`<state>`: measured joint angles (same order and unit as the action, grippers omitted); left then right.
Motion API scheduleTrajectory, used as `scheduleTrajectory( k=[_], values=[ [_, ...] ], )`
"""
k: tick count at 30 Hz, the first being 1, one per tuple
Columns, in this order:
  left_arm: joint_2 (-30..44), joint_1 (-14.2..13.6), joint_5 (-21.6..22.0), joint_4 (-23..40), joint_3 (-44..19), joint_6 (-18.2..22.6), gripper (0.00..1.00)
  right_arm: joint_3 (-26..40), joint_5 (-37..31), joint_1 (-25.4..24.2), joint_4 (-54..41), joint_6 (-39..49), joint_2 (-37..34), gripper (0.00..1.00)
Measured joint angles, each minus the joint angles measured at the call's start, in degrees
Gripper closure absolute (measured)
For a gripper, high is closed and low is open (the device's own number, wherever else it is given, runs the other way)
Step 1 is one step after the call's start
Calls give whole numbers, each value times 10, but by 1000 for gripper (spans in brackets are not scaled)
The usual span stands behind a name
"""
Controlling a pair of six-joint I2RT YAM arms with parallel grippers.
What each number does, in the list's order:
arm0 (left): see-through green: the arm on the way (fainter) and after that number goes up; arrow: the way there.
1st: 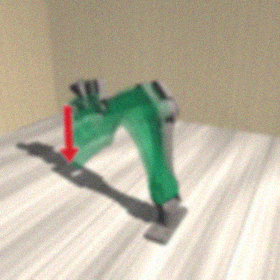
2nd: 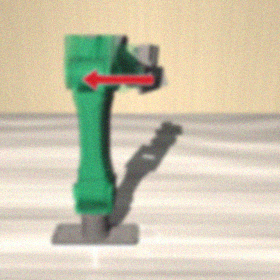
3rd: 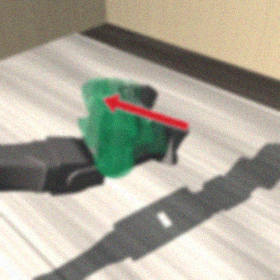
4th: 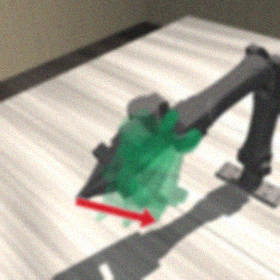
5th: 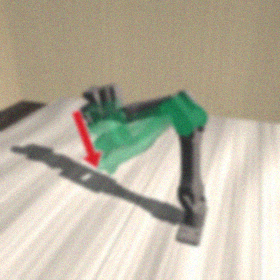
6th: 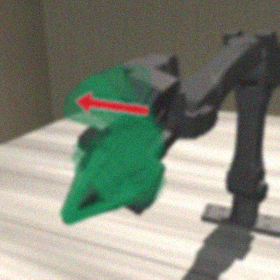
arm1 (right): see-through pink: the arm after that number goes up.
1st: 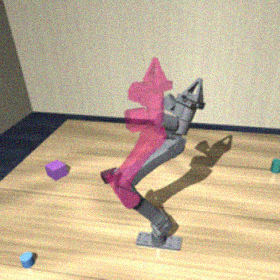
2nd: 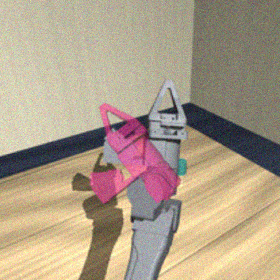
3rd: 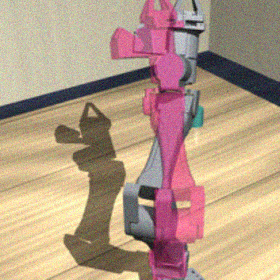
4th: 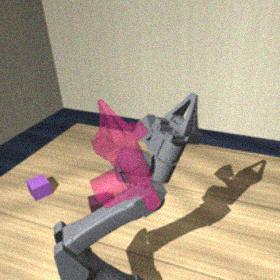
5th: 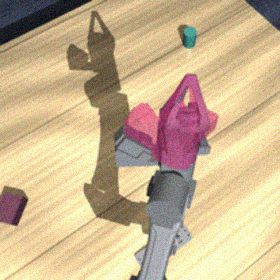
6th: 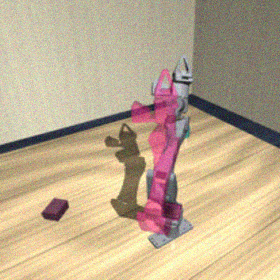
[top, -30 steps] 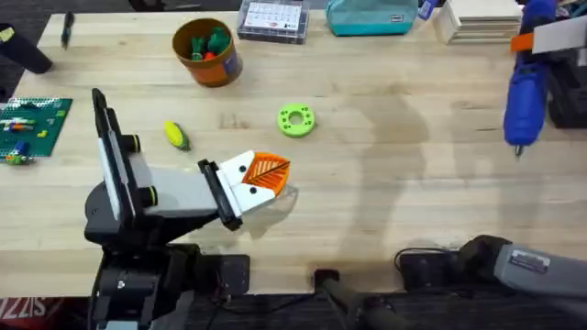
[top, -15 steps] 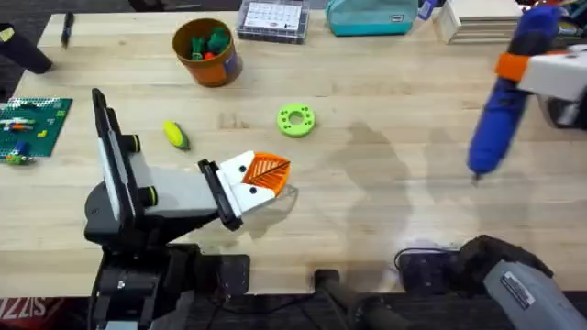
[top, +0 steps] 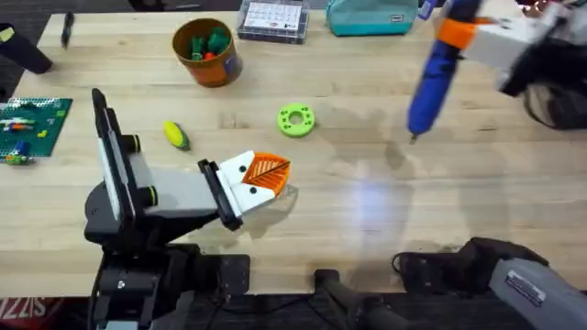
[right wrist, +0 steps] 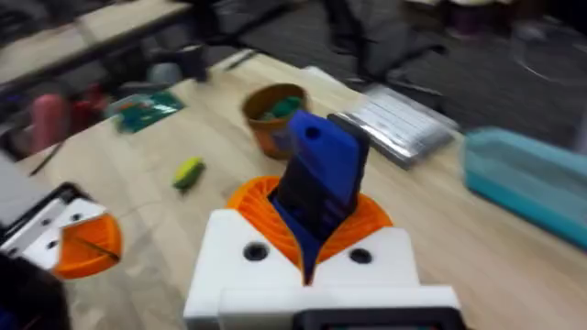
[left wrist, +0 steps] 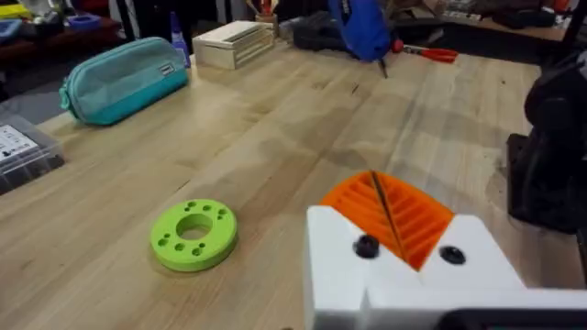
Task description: Pick up the gripper from the table and insert it into the empty holder that is missing its gripper. Then pick up a screw, insert it into the mounting hole, and use the screwdriver to tighten it. Finally, clean up the table by picking up the vegetable and placing it into the bucket.
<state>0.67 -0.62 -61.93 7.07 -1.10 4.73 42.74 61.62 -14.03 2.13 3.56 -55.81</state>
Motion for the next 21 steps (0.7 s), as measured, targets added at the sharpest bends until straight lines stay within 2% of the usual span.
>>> scheduleTrajectory(
  k=[7,14,21],
  values=[
    [0,0,0,0,0,0,983,-2,20,174,170,-32,-30,990],
    [0,0,0,0,0,0,983,-2,29,282,360,-37,-31,990],
    [0,0,0,0,0,0,983,-2,-41,383,375,-72,-31,990]
  ],
)
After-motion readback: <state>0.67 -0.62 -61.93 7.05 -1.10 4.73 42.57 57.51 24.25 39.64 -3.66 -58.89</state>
